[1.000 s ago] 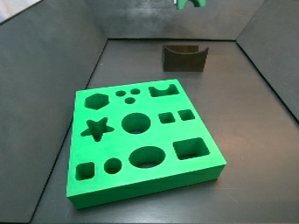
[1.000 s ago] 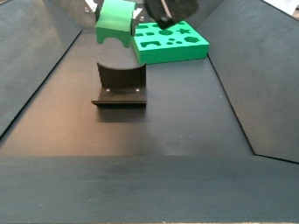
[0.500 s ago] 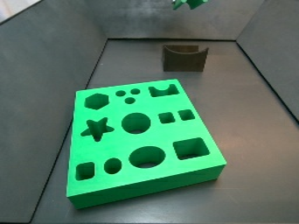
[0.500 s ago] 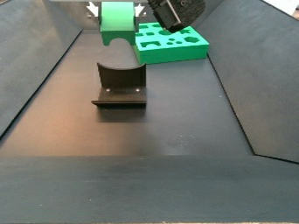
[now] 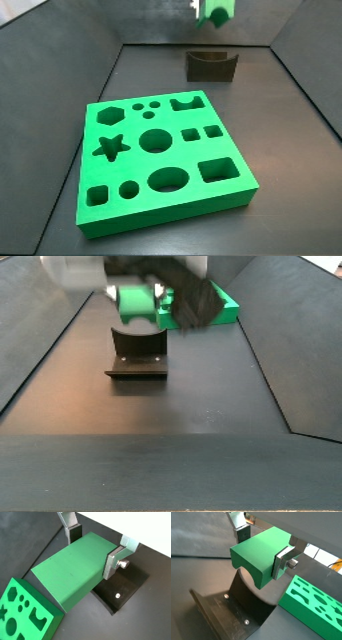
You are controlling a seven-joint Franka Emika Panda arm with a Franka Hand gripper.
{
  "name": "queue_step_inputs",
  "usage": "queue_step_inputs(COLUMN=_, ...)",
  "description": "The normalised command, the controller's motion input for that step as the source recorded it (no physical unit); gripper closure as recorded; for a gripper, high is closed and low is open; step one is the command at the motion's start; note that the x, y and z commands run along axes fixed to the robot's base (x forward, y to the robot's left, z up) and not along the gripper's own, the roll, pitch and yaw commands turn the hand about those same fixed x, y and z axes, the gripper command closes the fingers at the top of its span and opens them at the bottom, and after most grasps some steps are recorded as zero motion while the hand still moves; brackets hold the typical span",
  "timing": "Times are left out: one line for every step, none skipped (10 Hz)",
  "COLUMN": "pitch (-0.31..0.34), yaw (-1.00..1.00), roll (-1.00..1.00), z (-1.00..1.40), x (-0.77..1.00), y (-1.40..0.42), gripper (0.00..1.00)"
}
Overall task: Pick up the arch object. Move up. Place the arch object on the fixture. Regrasp the arch object. Rotate the arch object. Move to above the board. Insert the arch object.
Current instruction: Place the arch object on the fixture.
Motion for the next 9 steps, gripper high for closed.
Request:
queue_step_inputs(pitch=0.023, yaw=-0.17, roll=-0.91, z=-1.0, x=0.13, y=0.08, gripper=1.0)
queue_step_inputs(pitch=0.017, yaw=-0.15, roll=-0.79, z=-1.0, x=0.13, y=0.08, gripper=1.0)
queue_step_inputs(pitch=0.004, yaw=-0.13, roll=-0.54, z=-1.0, x=0.14, y=0.09, gripper=1.0)
queue_step_inputs(pitch=-0.004, yaw=-0.11, roll=-0.36, z=-1.0, x=0.15, y=0.09, gripper=1.0)
queue_step_inputs(pitch=-0.01, yaw=-0.09, roll=-0.23, z=-1.0, x=0.16, y=0.09, gripper=1.0)
queue_step_inputs(pitch=-0.016, yaw=-0.08, roll=-0.19, z=-1.0, x=0.16, y=0.1, gripper=1.0)
queue_step_inputs(pitch=-0.028, yaw=-0.07, roll=-0.15, z=-0.86, x=0.15, y=0.09, gripper=1.0)
queue_step_inputs(pitch=-0.04, yaw=-0.06, roll=-0.13, z=-0.67, x=0.12, y=0.07, gripper=1.0)
queue_step_inputs(pitch=-0.033, yaw=-0.03, roll=-0.08, z=-0.63, x=0.07, y=0.05, gripper=1.0)
